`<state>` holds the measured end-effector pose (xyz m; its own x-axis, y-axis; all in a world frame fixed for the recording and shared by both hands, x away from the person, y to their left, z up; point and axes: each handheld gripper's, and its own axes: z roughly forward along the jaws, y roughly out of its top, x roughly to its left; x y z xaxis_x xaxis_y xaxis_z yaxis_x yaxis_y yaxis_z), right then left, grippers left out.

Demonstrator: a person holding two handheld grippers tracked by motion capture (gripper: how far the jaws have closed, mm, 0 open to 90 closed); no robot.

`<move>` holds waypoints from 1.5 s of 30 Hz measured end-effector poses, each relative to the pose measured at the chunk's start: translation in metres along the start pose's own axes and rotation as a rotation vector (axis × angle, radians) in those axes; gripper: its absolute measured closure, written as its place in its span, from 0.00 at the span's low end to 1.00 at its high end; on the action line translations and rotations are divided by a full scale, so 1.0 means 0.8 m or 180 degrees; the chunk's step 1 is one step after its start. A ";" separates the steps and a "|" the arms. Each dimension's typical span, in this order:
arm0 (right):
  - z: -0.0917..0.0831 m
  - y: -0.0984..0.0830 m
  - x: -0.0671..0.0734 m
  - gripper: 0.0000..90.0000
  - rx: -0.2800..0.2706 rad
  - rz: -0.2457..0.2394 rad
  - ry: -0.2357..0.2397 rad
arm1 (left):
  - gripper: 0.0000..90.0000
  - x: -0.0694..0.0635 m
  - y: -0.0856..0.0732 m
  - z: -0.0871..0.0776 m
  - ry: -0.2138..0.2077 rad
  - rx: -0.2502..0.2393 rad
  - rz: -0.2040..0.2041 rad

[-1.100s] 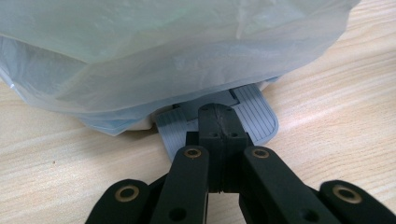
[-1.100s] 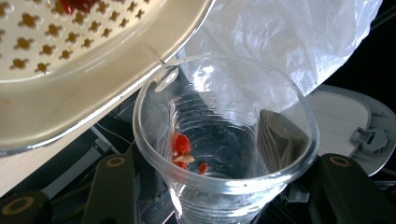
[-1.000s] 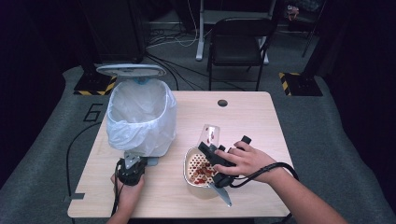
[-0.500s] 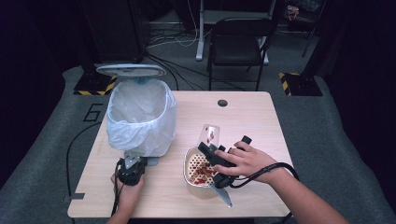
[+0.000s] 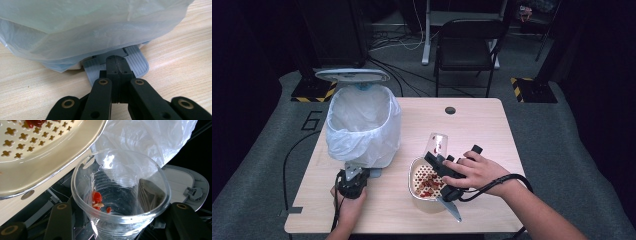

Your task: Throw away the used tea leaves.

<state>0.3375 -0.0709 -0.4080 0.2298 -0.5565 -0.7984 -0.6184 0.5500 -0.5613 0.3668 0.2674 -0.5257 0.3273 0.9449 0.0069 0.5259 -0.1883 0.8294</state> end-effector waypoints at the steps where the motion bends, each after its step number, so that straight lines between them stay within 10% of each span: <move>1: 0.000 0.001 -0.001 0.50 -0.0028 0.0028 -0.0002 | 1.00 0.000 0.000 0.000 0.0002 -0.0005 -0.0003; 23: 0.002 -0.009 -0.016 0.50 -0.0203 0.0233 0.0280 | 1.00 0.000 0.000 0.000 -0.0002 0.0006 0.0007; 37: 0.009 -0.042 -0.035 0.50 -0.0489 0.1450 0.0302 | 1.00 -0.002 0.000 0.001 0.0001 -0.0056 -0.0067; 45: 0.028 -0.074 -0.036 0.50 -0.0741 0.2461 0.0504 | 1.00 -0.001 0.000 0.001 -0.0004 -0.0035 -0.0046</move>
<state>0.3844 -0.0739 -0.3564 -0.4230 -0.1644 -0.8911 -0.7026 0.6805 0.2079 0.3671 0.2668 -0.5262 0.3207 0.9472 -0.0058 0.5220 -0.1717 0.8355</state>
